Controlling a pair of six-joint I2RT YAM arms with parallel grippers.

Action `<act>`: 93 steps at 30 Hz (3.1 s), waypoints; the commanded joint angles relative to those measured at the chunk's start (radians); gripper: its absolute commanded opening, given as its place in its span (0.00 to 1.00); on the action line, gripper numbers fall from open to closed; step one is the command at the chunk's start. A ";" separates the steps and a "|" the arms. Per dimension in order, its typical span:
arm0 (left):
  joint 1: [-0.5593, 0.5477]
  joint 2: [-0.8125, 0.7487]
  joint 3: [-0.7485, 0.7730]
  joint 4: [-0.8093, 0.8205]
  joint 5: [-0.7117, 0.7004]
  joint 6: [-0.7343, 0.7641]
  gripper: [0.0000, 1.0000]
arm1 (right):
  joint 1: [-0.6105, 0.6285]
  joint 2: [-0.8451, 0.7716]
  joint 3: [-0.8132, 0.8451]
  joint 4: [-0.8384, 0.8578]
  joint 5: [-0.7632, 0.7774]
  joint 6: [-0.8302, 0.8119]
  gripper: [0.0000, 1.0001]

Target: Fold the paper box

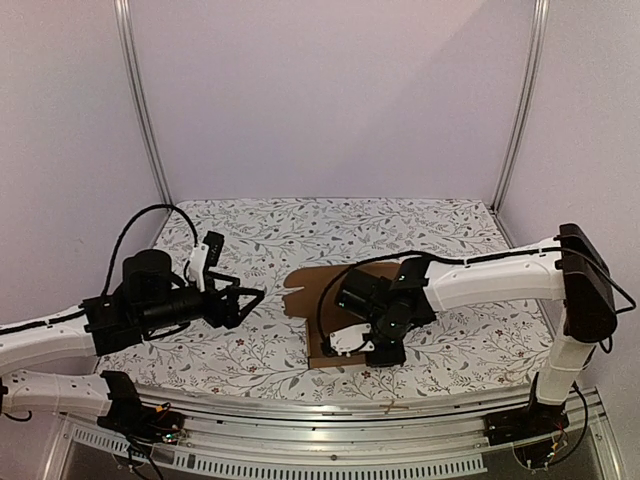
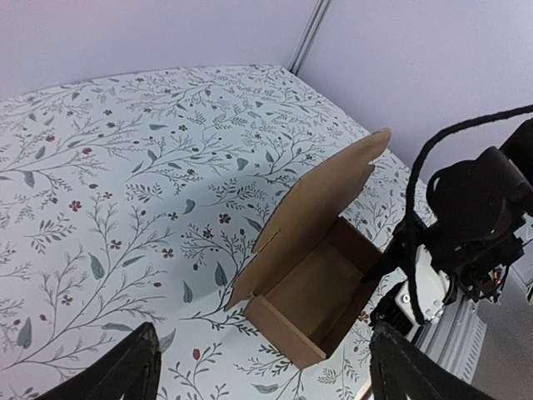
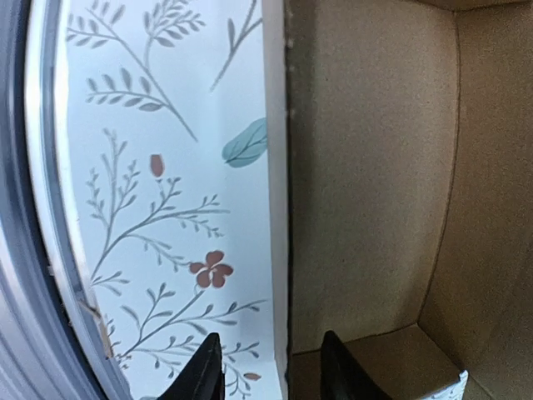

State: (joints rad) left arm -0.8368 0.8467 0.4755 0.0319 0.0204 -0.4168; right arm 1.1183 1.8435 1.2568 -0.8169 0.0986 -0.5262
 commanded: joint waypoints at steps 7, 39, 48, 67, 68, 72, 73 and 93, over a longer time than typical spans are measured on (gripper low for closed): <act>-0.012 0.261 0.153 0.032 0.038 0.243 0.83 | -0.005 -0.239 0.250 -0.244 -0.088 -0.099 0.46; 0.016 0.230 0.221 0.041 0.199 0.357 0.78 | -0.196 -0.034 0.501 -0.309 -0.173 -0.195 0.00; 0.073 0.295 0.409 -0.290 0.203 0.477 0.71 | -0.202 -0.159 0.449 -0.347 -0.299 -0.157 0.00; 0.029 0.437 0.537 -0.267 0.466 0.503 0.68 | -0.213 -0.133 0.469 -0.312 -0.289 -0.065 0.00; 0.026 0.443 0.538 -0.266 0.468 0.504 0.67 | -0.213 -0.133 0.470 -0.312 -0.296 -0.065 0.00; 0.024 0.429 0.548 -0.291 0.458 0.523 0.66 | -0.216 -0.140 0.460 -0.312 -0.307 -0.071 0.00; 0.025 0.416 0.549 -0.305 0.444 0.534 0.66 | -0.216 -0.144 0.457 -0.313 -0.306 -0.075 0.00; 0.042 0.471 0.615 -0.382 0.460 0.541 0.62 | -0.217 -0.136 0.480 -0.326 -0.305 -0.072 0.00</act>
State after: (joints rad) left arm -0.7681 1.3231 1.0874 -0.3504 0.4385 0.1131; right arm 0.9081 1.7027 1.7061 -1.1389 -0.2153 -0.6102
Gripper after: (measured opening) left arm 0.616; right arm 0.005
